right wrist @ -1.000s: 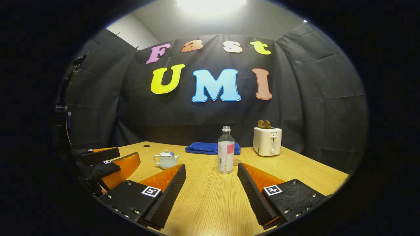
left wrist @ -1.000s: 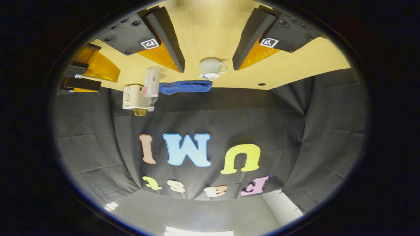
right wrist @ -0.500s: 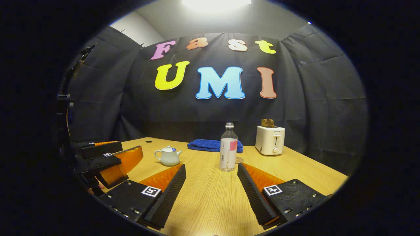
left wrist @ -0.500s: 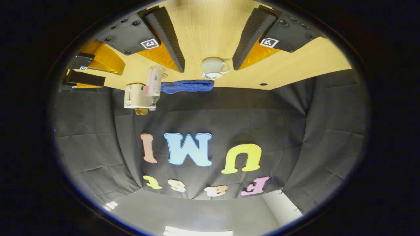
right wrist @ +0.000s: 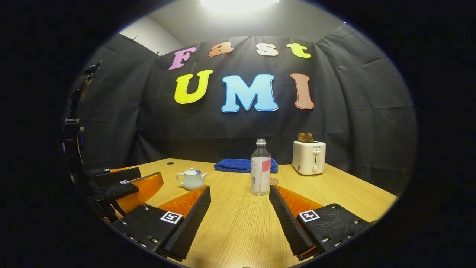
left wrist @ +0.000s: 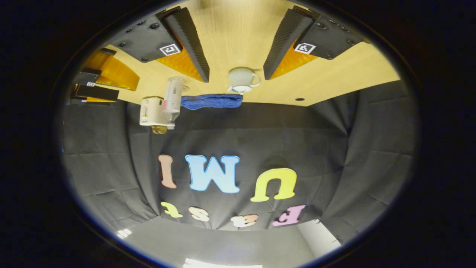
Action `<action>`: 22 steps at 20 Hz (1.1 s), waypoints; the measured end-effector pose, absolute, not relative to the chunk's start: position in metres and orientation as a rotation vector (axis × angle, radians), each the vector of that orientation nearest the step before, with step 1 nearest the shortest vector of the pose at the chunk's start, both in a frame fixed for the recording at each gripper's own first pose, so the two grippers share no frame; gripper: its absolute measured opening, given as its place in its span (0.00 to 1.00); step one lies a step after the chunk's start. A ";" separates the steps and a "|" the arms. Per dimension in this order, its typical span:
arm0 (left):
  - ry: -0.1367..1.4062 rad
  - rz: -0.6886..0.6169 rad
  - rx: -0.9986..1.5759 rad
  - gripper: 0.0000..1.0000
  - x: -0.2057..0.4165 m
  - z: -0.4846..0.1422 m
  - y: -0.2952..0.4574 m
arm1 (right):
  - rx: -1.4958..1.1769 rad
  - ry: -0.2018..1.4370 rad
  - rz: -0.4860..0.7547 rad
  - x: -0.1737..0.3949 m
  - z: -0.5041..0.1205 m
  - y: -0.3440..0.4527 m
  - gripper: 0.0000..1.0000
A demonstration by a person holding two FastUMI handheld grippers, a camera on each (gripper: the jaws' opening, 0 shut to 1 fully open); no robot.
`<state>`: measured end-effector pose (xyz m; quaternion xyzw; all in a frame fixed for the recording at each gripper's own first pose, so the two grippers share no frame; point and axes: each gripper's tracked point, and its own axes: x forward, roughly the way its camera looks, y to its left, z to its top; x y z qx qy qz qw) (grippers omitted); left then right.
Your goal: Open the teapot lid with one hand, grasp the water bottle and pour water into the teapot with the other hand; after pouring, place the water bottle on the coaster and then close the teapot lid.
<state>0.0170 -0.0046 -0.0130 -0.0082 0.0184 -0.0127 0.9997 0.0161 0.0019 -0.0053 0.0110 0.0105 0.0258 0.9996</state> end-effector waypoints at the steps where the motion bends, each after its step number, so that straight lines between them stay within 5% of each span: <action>1: 0.042 -0.031 -0.020 0.96 0.020 -0.012 -0.006 | 0.033 0.020 0.052 0.020 -0.003 0.001 0.98; 22: 0.046 -0.194 0.007 0.95 0.151 0.006 -0.008 | -0.070 0.057 -0.096 0.139 0.037 -0.035 0.98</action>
